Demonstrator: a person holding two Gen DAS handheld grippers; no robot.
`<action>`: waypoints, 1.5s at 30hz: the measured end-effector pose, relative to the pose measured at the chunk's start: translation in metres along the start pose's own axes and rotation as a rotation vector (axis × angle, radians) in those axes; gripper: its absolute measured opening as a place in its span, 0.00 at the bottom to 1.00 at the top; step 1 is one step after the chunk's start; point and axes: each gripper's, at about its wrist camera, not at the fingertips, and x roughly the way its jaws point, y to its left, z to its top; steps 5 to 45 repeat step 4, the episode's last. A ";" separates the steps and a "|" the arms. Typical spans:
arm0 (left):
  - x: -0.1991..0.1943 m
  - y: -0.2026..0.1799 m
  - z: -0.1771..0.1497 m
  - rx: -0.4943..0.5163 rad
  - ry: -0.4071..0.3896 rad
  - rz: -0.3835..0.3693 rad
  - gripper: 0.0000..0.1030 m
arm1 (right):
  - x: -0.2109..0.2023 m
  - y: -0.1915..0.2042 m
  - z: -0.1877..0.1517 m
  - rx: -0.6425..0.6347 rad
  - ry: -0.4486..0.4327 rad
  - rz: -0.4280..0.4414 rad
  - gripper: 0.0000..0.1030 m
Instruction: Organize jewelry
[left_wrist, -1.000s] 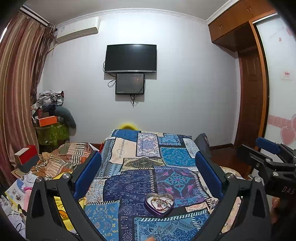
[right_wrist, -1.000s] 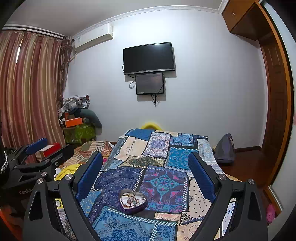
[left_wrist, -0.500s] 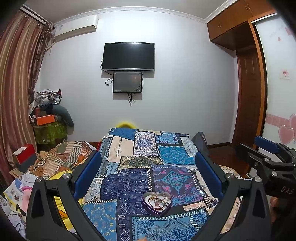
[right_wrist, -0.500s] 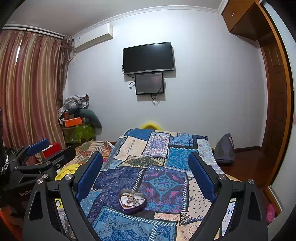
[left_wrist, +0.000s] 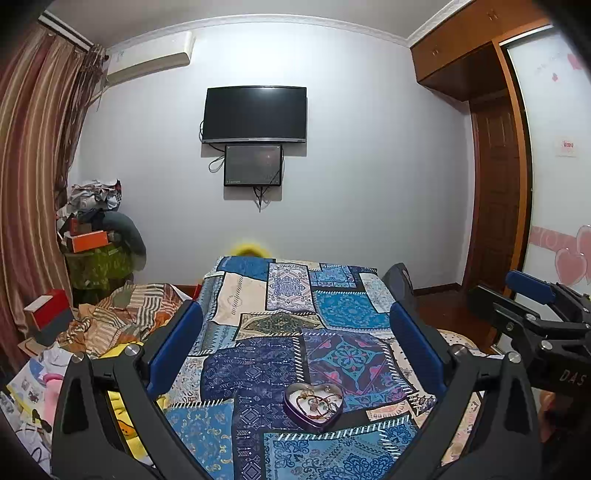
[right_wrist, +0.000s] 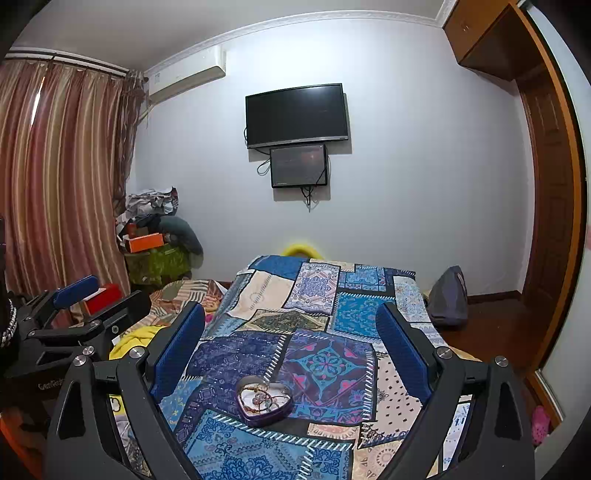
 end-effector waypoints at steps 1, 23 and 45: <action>0.000 -0.001 -0.001 0.005 -0.001 0.000 0.99 | 0.000 0.000 0.000 -0.001 0.001 0.001 0.90; 0.000 -0.002 -0.002 0.009 -0.002 0.004 0.99 | 0.001 0.001 0.000 -0.004 0.002 0.001 0.90; 0.000 -0.002 -0.002 0.009 -0.002 0.004 0.99 | 0.001 0.001 0.000 -0.004 0.002 0.001 0.90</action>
